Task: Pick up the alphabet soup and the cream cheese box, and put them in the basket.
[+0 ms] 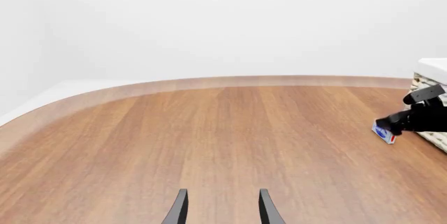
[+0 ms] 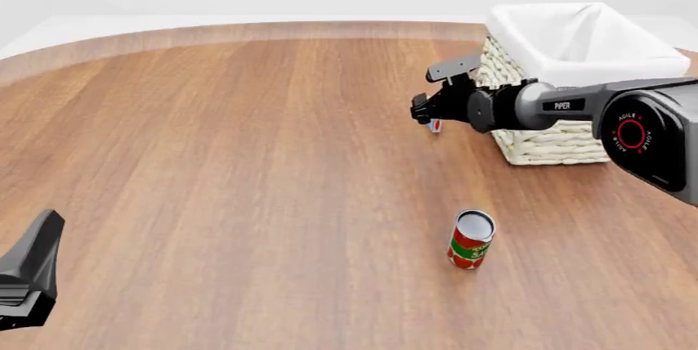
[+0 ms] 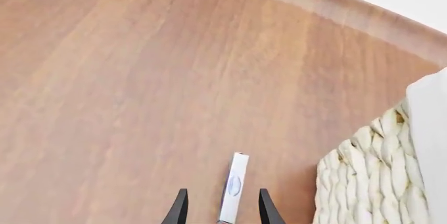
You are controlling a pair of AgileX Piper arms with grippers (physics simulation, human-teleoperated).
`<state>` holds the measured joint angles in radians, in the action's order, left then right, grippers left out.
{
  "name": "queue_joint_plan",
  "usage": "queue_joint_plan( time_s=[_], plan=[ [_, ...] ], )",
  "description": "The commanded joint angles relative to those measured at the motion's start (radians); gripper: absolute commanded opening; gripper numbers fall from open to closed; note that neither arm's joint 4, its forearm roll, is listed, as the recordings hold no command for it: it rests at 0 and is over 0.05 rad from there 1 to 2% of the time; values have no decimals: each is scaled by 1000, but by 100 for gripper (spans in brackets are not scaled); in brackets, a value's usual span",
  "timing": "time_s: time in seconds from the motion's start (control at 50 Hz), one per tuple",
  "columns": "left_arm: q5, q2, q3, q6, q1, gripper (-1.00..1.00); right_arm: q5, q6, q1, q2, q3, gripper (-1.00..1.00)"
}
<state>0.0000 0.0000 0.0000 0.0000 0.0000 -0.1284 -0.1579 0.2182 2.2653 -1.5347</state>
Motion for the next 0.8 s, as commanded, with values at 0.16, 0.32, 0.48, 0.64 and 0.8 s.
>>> queue_joint_plan(
  time_s=[0.16,0.32,0.48,0.64,0.8],
  plan=[
    [0,0,0,0,0,100,25,-7,-9,69,-49,100],
    [0,0,0,0,0,100,40,-8,-11,98,-72,100],
    [0,0,0,0,0,100,54,-11,-11,126,-92,100],
    [0,0,0,0,0,100,73,-5,-10,146,-108,100],
    [0,0,0,0,0,100,78,-10,-12,159,-114,100]
  ],
)
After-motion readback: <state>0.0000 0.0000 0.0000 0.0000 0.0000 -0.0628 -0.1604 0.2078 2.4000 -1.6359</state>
